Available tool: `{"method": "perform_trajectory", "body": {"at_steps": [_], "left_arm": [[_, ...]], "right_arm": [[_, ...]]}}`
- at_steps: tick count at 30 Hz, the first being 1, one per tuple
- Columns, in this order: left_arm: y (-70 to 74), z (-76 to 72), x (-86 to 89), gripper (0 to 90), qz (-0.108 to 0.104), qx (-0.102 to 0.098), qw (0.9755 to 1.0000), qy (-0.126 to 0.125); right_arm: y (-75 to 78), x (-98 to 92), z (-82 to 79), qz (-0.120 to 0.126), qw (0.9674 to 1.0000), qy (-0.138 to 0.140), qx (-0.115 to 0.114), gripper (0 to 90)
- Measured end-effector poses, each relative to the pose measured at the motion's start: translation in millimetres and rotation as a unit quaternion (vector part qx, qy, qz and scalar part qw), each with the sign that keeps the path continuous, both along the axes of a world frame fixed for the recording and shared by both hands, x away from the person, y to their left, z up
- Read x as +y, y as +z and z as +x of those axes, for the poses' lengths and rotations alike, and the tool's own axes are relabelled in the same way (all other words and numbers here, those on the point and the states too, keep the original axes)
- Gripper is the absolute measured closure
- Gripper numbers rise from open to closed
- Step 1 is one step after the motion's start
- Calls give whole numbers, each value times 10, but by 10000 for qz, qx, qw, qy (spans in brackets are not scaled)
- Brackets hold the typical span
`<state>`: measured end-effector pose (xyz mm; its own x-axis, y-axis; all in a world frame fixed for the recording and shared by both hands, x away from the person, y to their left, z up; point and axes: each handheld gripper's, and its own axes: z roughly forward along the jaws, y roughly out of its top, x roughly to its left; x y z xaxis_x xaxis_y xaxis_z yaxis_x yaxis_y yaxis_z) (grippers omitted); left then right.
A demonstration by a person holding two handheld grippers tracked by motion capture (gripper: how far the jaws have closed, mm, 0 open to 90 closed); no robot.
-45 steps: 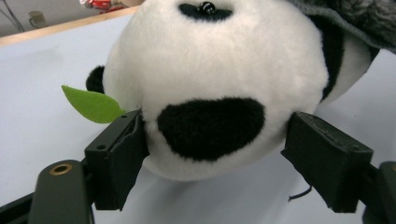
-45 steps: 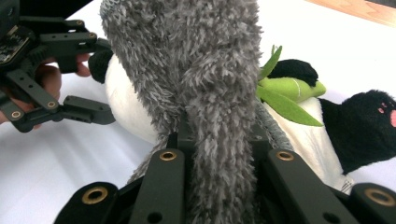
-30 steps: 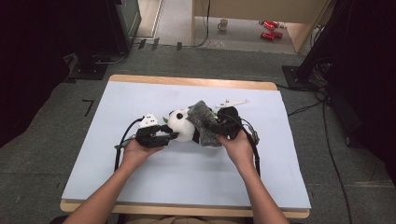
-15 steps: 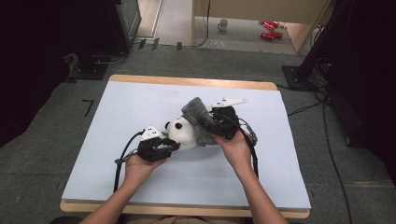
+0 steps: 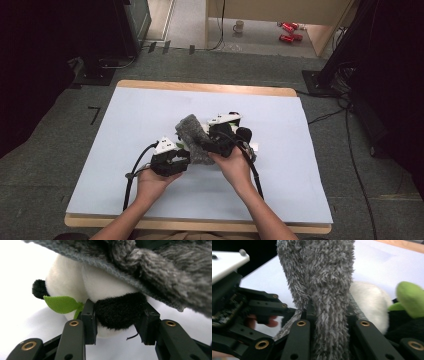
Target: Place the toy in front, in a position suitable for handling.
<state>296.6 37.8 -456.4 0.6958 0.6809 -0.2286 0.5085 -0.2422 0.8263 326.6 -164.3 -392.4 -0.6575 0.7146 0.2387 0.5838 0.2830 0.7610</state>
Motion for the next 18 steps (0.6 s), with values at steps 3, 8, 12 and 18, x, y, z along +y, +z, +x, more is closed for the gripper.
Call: {"method": "perform_trajectory", "body": {"at_steps": [3, 8, 12, 18], "left_arm": [[-13, 20, -4, 575, 18, 26, 10000, -39], [-21, 71, 35, 575, -26, 151, 9999, -46], [-28, 106, 64, 576, -90, 244, 9997, -39], [-26, 129, 80, 577, -134, 274, 9995, -43]], "right_arm": [[-6, -12, 4, -150, 9999, -8, -70, 756], [11, -96, -4, -394, 9989, -160, -209, 754], [5, -264, 21, -336, 9988, -326, -113, 751], [-5, -408, 16, -394, 9982, -445, -65, 762]]}}
